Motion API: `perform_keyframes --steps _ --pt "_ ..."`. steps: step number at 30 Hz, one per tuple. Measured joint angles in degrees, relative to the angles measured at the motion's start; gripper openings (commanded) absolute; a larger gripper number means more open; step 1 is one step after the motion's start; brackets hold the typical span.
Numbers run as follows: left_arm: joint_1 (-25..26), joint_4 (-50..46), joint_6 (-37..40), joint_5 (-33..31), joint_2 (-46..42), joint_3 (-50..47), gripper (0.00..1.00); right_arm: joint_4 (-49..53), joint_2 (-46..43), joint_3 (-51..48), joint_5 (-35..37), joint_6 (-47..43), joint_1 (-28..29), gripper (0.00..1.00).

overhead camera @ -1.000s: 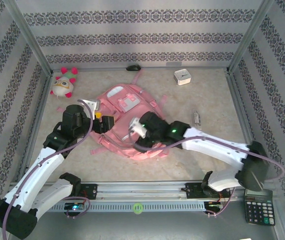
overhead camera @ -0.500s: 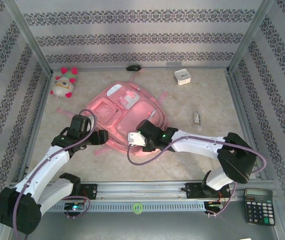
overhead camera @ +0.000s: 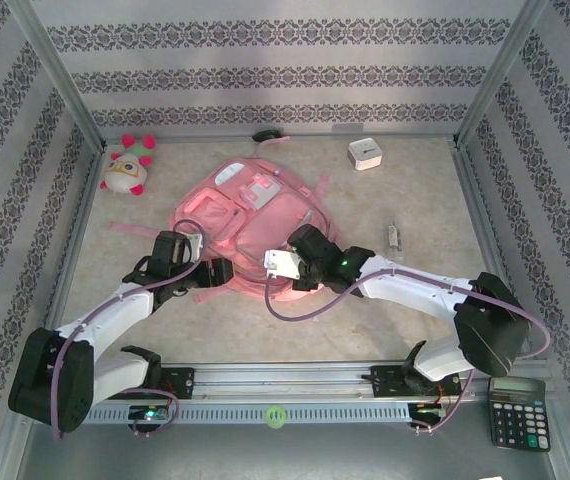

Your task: Pack the student bag

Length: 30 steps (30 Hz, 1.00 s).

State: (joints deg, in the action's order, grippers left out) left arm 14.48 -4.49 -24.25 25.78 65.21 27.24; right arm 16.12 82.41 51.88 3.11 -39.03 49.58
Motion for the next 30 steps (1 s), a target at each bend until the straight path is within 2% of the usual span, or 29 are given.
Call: perform_keyframes --steps 5,7,13,16,19,23,27,29,30 --pt "-0.83 2.14 0.98 -0.61 1.46 0.17 0.76 1.2 0.0 -0.02 -1.29 -0.37 -0.26 0.14" --pt "-1.14 3.19 1.4 -0.44 2.36 0.26 0.73 1.4 0.02 -0.04 -1.62 -0.42 -0.37 0.14" --pt "-1.51 8.24 1.64 3.87 5.9 0.26 0.58 1.99 0.02 -0.04 -1.9 -0.35 -0.74 0.13" --pt "-1.55 9.6 1.27 5.53 6.21 0.2 0.42 2.51 0.02 -0.04 -1.97 -0.31 -1.11 0.13" --pt "-1.77 9.86 0.87 5.44 4.72 -0.24 0.35 2.95 0.02 -0.04 -2.16 -0.17 -1.64 0.12" --pt "-1.86 9.6 0.5 4.63 2.01 -0.96 0.2 3.08 0.02 -0.02 -2.69 0.33 -2.23 0.11" --pt "-1.86 9.22 -0.04 4.22 1.31 -1.44 0.1 3.19 0.09 0.0 -3.21 1.44 -2.36 0.1" --pt "-1.86 8.72 -0.04 4.24 1.33 -1.42 0.09 3.19 0.15 0.02 -3.58 2.25 -2.49 0.13" --pt "-1.86 8.39 -0.02 4.24 1.38 -1.38 0.06 3.19 0.15 0.02 -3.76 2.86 -2.58 0.22"
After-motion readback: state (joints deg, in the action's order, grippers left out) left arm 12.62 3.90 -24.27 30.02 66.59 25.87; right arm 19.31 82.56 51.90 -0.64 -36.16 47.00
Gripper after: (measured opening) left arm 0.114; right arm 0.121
